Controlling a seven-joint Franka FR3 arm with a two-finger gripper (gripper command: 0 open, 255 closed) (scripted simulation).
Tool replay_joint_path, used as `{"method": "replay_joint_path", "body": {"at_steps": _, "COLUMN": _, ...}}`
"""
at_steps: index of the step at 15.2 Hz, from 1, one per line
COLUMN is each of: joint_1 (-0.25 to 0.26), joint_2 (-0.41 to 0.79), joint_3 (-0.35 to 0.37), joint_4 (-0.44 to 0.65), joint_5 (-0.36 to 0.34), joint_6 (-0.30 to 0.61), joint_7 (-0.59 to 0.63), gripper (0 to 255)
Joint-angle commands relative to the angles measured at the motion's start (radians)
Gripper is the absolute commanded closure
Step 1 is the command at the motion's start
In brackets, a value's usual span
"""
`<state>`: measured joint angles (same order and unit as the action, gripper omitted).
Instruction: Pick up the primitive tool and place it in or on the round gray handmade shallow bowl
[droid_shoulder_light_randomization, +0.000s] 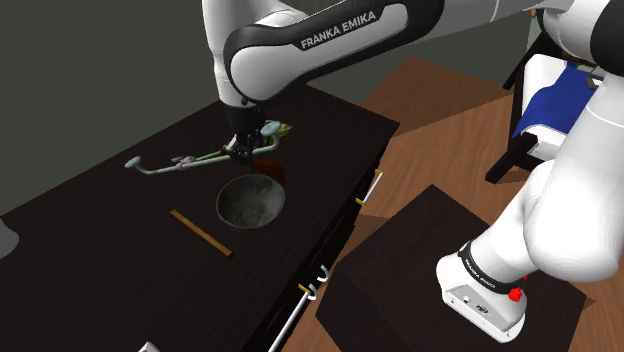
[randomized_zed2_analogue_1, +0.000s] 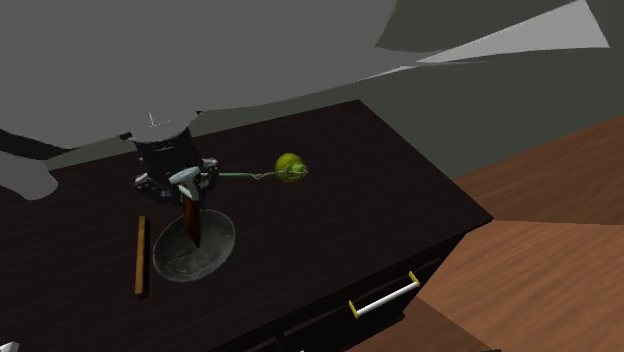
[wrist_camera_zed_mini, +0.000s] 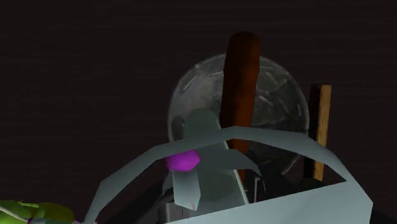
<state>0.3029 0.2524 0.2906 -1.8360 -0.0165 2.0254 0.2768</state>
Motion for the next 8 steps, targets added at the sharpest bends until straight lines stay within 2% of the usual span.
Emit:
{"method": "replay_joint_path", "body": {"at_steps": 1, "joint_1": 0.026, "joint_2": -0.013, "joint_3": 0.017, "joint_4": -0.013, "joint_5": 0.002, "joint_6": 0.003, "joint_7": 0.044, "gripper": 255}}
{"method": "replay_joint_path", "body": {"at_steps": 8, "joint_1": 0.03, "joint_2": 0.027, "joint_3": 0.013, "joint_4": -0.059, "joint_5": -0.011, "joint_6": 0.086, "joint_7": 0.049, "gripper": 255}}
